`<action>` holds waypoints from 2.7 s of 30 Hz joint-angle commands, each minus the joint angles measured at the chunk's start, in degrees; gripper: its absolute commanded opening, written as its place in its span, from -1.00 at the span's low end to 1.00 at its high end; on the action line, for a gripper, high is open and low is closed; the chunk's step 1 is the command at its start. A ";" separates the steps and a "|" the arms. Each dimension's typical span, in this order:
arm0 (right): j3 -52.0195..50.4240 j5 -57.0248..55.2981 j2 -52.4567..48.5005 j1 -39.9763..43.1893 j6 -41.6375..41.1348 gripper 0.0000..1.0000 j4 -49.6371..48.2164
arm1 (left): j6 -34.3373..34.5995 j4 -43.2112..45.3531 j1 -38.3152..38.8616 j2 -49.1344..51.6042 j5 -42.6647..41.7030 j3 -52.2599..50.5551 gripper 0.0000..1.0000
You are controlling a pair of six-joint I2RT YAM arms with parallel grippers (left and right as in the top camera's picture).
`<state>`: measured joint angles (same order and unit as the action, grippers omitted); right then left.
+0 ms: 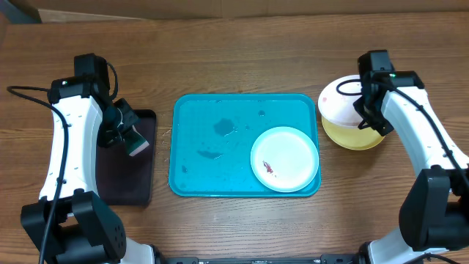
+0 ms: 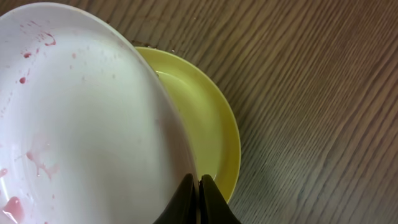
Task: Clean dirty plates on tray and stack at the side
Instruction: 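Release the white plate onto the yellow plate and raise right gripper, then grasp the remaining stained plate rim with right gripper, slide it left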
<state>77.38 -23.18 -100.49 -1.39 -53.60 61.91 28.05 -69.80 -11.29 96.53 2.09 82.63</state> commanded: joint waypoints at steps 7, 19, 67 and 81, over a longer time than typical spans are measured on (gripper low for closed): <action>-1.01 4.02 1.57 4.46 1.33 -0.93 -0.39 | -1.05 0.07 0.07 -0.28 -0.46 -0.42 -0.91; -3.26 15.43 1.55 4.28 9.70 -0.11 -1.77 | -1.05 0.24 0.07 -0.28 -0.66 -0.42 -0.91; -5.44 25.81 -9.64 -18.29 55.15 0.48 -6.60 | -1.29 0.92 0.07 -0.28 -0.46 -0.42 -0.91; -5.57 30.91 -10.40 -18.53 47.50 -0.26 -3.34 | -1.31 0.87 0.07 -0.28 -0.48 -0.42 -0.91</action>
<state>71.99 4.80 -110.15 -19.64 -2.04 58.59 28.03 -69.10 -11.29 96.53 1.89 82.59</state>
